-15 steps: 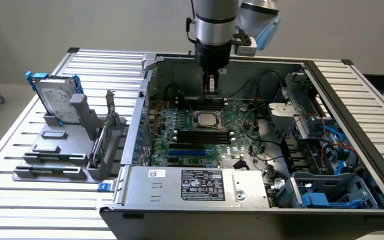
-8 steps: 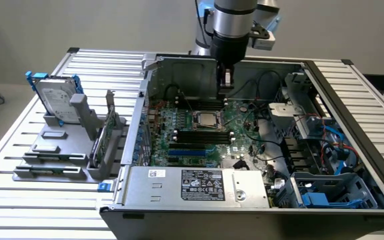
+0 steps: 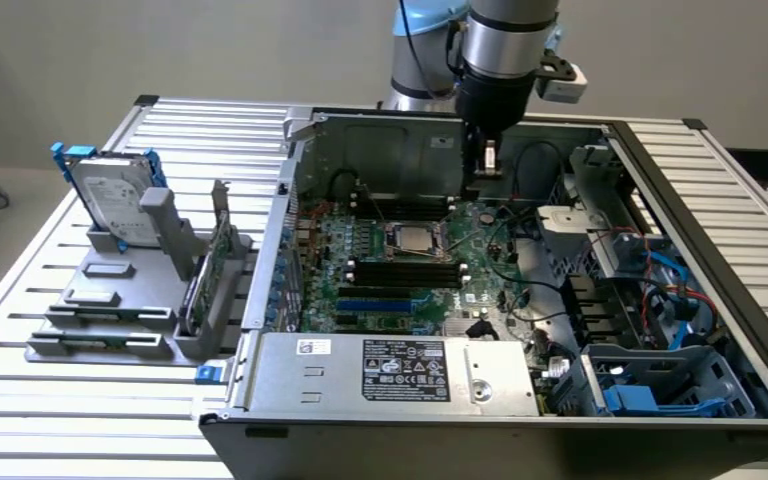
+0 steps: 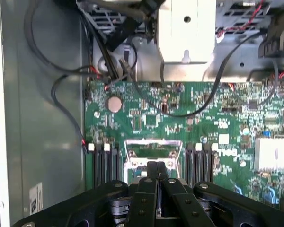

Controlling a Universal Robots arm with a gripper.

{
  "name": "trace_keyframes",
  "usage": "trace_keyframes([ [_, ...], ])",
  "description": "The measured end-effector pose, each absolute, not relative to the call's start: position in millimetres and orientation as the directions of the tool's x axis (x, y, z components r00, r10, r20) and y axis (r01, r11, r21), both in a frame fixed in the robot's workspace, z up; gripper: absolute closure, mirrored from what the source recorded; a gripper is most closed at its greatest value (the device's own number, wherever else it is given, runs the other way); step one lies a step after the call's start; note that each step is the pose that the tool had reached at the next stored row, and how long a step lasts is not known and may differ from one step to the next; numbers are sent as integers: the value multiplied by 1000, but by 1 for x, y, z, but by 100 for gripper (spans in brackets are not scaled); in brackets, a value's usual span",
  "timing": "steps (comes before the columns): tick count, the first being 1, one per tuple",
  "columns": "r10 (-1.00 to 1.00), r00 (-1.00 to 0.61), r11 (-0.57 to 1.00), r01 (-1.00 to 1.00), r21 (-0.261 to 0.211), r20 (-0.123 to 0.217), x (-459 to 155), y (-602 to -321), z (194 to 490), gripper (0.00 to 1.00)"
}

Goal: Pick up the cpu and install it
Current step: 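Close the cpu cover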

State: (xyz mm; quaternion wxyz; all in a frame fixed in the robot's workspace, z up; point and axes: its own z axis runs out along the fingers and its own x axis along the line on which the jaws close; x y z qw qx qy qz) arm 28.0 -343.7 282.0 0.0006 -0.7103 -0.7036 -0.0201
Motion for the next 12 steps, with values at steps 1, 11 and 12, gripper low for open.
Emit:
trace_keyframes([
  [1,1000,9,-10,1000,27,29,33,-344,282,89],
  [11,1000,9,-10,1000,27,29,77,-344,270,89],
  [12,1000,9,-10,1000,27,29,78,-344,268,89],
])
